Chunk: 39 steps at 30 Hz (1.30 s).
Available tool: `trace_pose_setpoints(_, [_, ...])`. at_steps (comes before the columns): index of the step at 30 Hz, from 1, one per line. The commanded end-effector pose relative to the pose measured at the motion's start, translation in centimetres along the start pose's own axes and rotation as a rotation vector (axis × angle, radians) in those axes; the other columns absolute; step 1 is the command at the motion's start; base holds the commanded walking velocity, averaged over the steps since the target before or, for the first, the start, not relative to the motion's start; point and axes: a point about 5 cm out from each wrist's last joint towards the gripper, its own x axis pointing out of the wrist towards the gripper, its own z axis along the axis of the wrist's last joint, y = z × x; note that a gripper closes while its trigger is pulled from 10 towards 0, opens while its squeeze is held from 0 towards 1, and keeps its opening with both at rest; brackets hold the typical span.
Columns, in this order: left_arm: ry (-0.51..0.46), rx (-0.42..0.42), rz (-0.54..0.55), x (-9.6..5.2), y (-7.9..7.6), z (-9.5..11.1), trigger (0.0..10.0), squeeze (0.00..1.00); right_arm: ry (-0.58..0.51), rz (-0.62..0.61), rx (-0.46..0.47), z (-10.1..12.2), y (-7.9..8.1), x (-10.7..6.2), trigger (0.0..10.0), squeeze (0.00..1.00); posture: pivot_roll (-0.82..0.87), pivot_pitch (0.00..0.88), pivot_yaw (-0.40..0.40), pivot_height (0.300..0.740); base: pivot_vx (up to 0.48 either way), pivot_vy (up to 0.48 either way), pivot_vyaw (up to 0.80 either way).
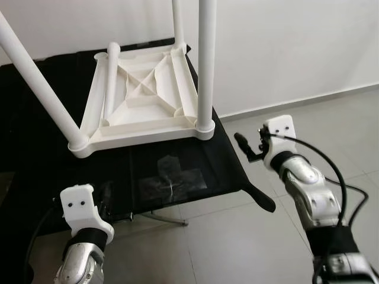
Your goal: Building children table
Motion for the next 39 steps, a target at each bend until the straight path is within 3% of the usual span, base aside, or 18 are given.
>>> trace_pose_setpoints(1, [-0.002, 0.042, 0.022, -0.3, 0.5, 0.3, 10.0, 0.00, 0.036, -0.031, -0.031, -0.5, -0.5, 0.4, 10.0, 0.00, -0.03, 0.204, 0.008, 0.740, 0.000, 0.000, 0.00])
trace_pose_setpoints(4, [-0.002, 0.043, 0.027, -0.4, 0.6, 0.3, 10.0, 0.00, 0.045, -0.048, -0.043, -0.4, -1.0, 0.7, 10.0, 0.00, -0.03, 0.210, 0.006, 0.740, 0.000, 0.000, 0.00])
trace_pose_setpoints(8, [0.007, 0.046, 0.038, -1.0, 0.7, 0.3, 10.0, 0.00, -0.006, -0.100, -0.036, 1.2, -2.1, 2.4, 10.0, 0.00, -0.01, 0.231, 0.009, 0.740, 0.000, 0.000, 0.00])
trace_pose_setpoints(15, [0.001, 0.072, 0.045, -1.5, 1.2, 1.2, 10.0, 0.00, -0.161, -0.050, 0.072, 4.6, -0.7, 4.8, 10.0, 0.00, 0.03, 0.274, 0.021, 0.740, 0.000, 0.000, 0.00])
trace_pose_setpoints(19, [-0.003, 0.087, 0.057, -1.9, 1.8, 1.6, 10.0, 0.00, -0.194, -0.029, 0.080, 5.6, -0.2, 5.3, 10.0, 0.00, 0.05, 0.288, 0.024, 0.740, 0.000, 0.000, 0.00])
trace_pose_setpoints(21, [-0.011, 0.129, 0.122, -3.2, 3.7, 2.9, 10.0, 0.00, -0.258, 0.070, 0.107, 7.8, 1.6, 6.3, 10.0, 0.00, 0.08, 0.320, 0.021, 0.740, 0.000, 0.000, 0.00])
trace_pose_setpoints(24, [-0.022, 0.168, 0.180, -4.3, 4.9, 3.9, 10.0, 0.00, -0.298, 0.160, 0.093, 9.4, 2.9, 6.7, 10.0, 0.00, 0.11, 0.349, 0.017, 0.740, 0.000, 0.000, 0.00])
trace_pose_setpoints(33, [-0.011, 0.195, 0.188, -5.1, 5.0, 4.4, 10.0, 0.00, -0.353, 0.250, 0.084, 11.4, 4.0, 7.2, 10.0, 0.00, 0.12, 0.370, 0.014, 0.740, 0.000, 0.000, 0.00])
trace_pose_setpoints(36, [-0.001, 0.191, 0.189, -5.2, 4.8, 4.5, 10.0, 0.00, -0.377, 0.468, 0.075, 11.9, 6.8, 7.0, 10.0, 0.00, 0.12, 0.375, 0.012, 0.740, 0.000, 0.000, 0.00])
trace_pose_setpoints(38, [0.000, 0.186, 0.183, -5.1, 4.6, 4.5, 10.0, 0.00, -0.399, 0.718, 0.024, 11.6, 10.0, 6.2, 10.0, 0.00, 0.11, 0.373, 0.009, 0.740, 0.000, 0.000, 0.00])
trace_pose_setpoints(39, [0.000, 0.186, 0.183, -5.1, 4.6, 4.5, 10.0, 0.00, -0.399, 0.718, 0.024, 11.6, 10.0, 6.2, 10.0, 0.00, 0.11, 0.373, 0.009, 0.740, 0.000, 0.000, 0.00])
